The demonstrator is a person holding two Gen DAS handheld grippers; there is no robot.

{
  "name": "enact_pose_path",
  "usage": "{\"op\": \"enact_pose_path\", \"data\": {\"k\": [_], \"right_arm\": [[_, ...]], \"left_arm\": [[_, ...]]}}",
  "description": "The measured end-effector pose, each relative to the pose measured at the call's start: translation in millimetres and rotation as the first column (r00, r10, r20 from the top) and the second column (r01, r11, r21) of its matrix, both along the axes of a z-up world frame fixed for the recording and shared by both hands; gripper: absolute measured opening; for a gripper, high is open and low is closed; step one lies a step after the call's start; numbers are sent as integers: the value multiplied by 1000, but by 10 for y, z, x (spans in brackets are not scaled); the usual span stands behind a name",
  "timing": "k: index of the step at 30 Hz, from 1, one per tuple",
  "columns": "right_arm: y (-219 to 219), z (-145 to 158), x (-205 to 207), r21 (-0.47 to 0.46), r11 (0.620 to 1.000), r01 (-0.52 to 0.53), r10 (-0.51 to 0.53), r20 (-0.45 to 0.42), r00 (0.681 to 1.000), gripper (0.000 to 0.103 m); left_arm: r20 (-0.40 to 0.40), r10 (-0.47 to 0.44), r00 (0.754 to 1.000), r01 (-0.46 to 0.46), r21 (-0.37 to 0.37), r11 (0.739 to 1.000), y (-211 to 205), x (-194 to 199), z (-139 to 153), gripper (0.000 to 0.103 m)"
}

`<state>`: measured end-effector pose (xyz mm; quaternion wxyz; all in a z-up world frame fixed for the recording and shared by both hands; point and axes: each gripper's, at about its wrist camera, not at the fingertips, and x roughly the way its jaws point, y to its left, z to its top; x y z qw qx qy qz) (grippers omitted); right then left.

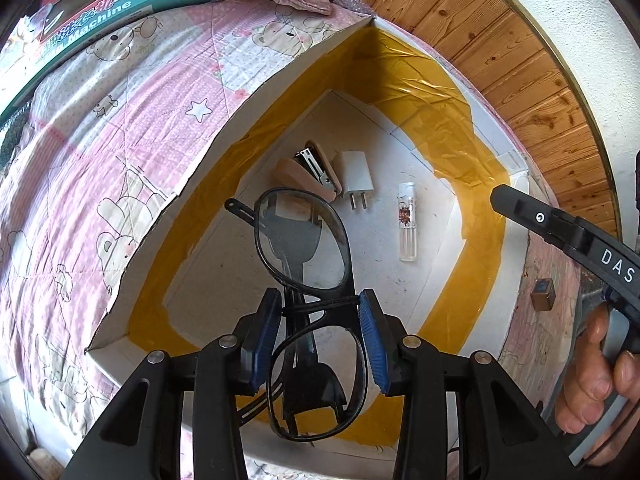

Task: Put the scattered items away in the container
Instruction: 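Lower the black sunglasses into the box and open the left tool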

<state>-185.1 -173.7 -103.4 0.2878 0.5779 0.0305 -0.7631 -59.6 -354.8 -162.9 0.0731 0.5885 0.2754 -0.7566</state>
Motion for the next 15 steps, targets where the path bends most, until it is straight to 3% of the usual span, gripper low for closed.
{"op": "enact_pose_path", "data": {"k": [15], "right_arm": [[267,33,482,-63,998,21,-18,52,998,27]], "left_arm": [[-50,-27,998,25,-29,999,56,24,229,44]]}}
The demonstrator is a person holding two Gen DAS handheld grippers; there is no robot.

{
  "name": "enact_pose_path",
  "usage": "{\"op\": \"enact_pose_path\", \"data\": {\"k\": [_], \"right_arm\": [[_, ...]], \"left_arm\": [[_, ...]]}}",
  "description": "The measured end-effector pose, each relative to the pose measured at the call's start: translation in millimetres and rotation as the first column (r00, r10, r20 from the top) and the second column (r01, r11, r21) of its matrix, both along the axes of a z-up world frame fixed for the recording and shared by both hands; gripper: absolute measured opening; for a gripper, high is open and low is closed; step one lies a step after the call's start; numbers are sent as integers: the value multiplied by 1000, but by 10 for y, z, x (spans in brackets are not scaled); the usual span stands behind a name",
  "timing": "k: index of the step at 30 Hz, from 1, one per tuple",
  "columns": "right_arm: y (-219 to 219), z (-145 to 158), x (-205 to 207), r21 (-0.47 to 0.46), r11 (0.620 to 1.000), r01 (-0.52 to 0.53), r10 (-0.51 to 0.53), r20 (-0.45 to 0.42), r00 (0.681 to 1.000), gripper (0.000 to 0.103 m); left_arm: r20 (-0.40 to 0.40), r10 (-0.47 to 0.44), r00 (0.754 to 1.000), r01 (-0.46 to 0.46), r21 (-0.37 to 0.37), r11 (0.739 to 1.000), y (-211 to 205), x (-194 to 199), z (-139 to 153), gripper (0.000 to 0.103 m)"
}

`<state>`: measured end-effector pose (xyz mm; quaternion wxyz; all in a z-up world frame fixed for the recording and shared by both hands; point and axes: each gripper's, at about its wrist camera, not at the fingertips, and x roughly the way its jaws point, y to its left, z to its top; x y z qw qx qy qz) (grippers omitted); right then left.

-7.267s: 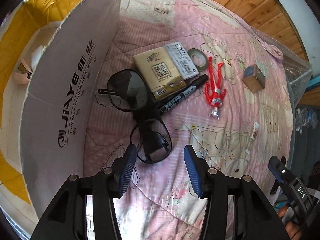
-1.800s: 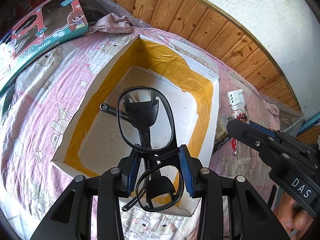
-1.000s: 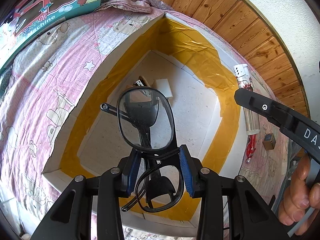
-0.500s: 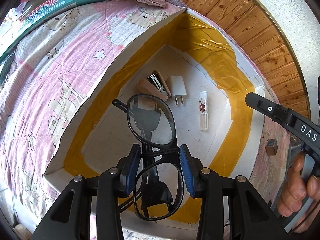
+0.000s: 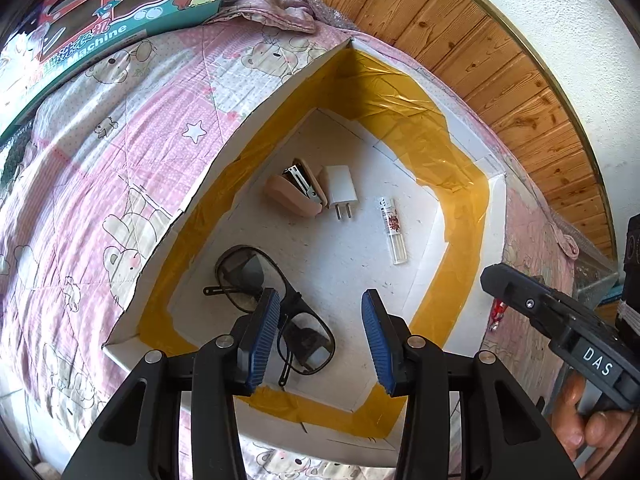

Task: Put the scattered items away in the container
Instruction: 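Lower the black sunglasses into the box and open the left tool, then withdraw both tools from the box toward the black marker and tape roll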

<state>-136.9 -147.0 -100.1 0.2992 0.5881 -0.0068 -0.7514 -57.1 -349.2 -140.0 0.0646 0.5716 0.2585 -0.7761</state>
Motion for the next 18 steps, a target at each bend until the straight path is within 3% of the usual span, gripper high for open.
{"op": "enact_pose_path", "data": {"k": [18], "right_arm": [[247,184,524,-52,998,20,-21,-31,999,27]], "left_arm": [[-71,-95,993,92,-44,995,430,228,463,44]]}}
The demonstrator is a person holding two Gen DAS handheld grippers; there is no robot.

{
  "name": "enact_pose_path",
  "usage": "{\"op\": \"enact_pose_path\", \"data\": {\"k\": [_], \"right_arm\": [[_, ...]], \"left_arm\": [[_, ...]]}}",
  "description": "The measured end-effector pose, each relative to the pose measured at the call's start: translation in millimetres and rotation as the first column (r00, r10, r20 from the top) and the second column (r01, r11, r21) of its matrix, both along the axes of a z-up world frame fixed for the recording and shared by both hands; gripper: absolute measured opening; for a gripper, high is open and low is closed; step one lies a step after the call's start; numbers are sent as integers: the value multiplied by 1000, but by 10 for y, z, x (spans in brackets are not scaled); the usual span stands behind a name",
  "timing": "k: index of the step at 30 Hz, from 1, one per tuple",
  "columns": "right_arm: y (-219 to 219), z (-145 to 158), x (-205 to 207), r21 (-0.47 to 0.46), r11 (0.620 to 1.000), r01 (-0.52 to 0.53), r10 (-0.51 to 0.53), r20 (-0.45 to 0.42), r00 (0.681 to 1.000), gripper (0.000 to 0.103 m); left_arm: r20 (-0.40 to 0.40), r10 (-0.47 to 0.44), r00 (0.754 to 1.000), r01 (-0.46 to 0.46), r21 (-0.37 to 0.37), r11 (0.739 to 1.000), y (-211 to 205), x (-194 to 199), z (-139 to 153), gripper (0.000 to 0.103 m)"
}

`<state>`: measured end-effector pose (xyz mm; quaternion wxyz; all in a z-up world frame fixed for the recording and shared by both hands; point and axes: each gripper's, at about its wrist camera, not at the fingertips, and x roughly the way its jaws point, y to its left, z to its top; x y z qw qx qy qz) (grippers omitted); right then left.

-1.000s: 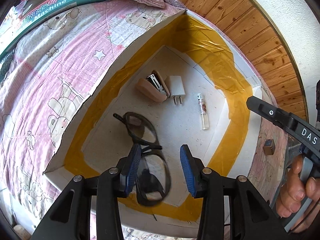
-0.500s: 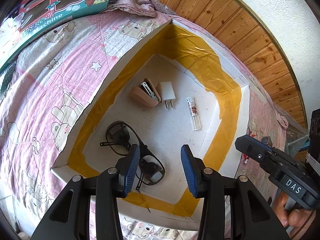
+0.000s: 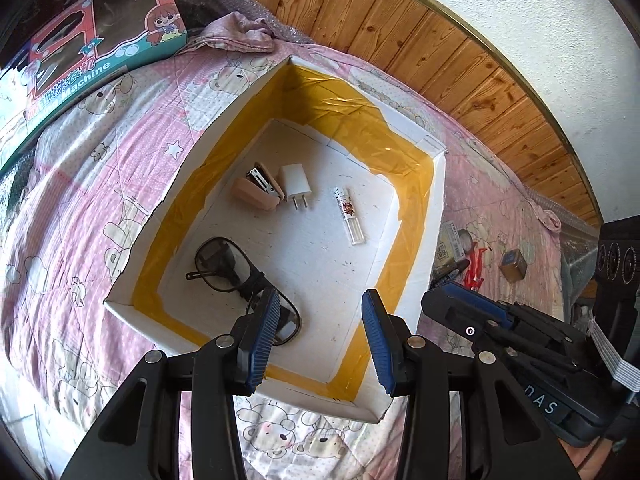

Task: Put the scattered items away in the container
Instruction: 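Withdraw both tools from the box toward the black marker and tape roll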

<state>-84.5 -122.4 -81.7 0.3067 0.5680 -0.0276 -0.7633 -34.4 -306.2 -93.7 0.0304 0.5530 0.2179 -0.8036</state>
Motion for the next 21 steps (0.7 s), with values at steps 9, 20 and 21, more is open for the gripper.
{"op": "enact_pose_path", "data": {"k": [9,20,21], "right_arm": [[213,107,245,-17,999,40,-40,-27,999,27],[552,129,484,-39,992,116,-117,-31,993,27],[593,120,501,-41,991,126,-127,-29,991,27]], "left_arm": [[-33,-69,997,68,-21,997,302,154,203,44],[-44,-161,986,158,-49,986,724,275,335,47],[-44,-169,985,167,-50,985,762,278,342,47]]}}
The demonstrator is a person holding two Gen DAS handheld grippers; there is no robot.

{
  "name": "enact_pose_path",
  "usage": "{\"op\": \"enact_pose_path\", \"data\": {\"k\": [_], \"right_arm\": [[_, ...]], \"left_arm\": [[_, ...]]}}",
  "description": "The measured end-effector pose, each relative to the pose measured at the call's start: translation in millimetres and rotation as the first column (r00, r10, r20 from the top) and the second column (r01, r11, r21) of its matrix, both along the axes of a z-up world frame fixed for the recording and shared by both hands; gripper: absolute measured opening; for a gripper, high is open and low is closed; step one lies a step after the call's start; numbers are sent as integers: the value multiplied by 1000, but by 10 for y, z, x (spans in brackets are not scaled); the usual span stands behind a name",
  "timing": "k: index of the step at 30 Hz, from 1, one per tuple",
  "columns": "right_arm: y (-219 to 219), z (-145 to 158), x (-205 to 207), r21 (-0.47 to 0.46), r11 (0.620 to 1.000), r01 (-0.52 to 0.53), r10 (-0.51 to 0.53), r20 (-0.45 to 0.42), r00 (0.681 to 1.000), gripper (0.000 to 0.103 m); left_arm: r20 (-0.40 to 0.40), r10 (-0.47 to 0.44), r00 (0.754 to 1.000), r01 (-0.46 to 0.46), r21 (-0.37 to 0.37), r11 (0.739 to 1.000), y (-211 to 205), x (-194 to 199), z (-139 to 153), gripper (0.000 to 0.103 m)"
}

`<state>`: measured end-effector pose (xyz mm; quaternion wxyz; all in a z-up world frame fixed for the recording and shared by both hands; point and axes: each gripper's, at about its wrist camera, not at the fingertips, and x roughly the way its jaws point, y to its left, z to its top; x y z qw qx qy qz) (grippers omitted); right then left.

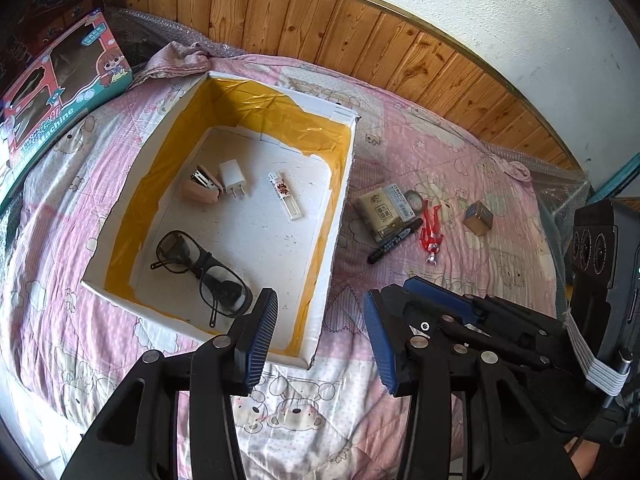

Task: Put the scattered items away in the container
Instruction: 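Withdraw both tools from the box toward the black marker and tape roll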

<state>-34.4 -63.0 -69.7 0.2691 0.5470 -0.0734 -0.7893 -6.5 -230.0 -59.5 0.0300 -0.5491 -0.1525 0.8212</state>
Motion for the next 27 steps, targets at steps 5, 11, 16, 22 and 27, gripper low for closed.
{"op": "enact_pose_path", "data": {"k": [5,11,16,22,27], "right_arm": [[225,-59,83,-10,998,56,-56,14,998,27],[581,-214,163,-20,988,151,-150,60,987,27],[911,-314,168,-16,970,241,-238,89,967,28],[1299,-418,73,-11,941,338,-335,117,935,28],[1516,-512,-109,-5,921,390,-386,133,913,28]], "left_arm": [[1,-46,999,46,-10,999,202,0,15,50],[4,-122,993,122,-19,992,499,-101,-2,50],[14,-180,984,180,-15,984,748,-238,-47,51],[21,-238,971,238,-7,971,1061,-500,-125,53],[58,-240,969,239,15,971,1230,-845,-328,55]]}}
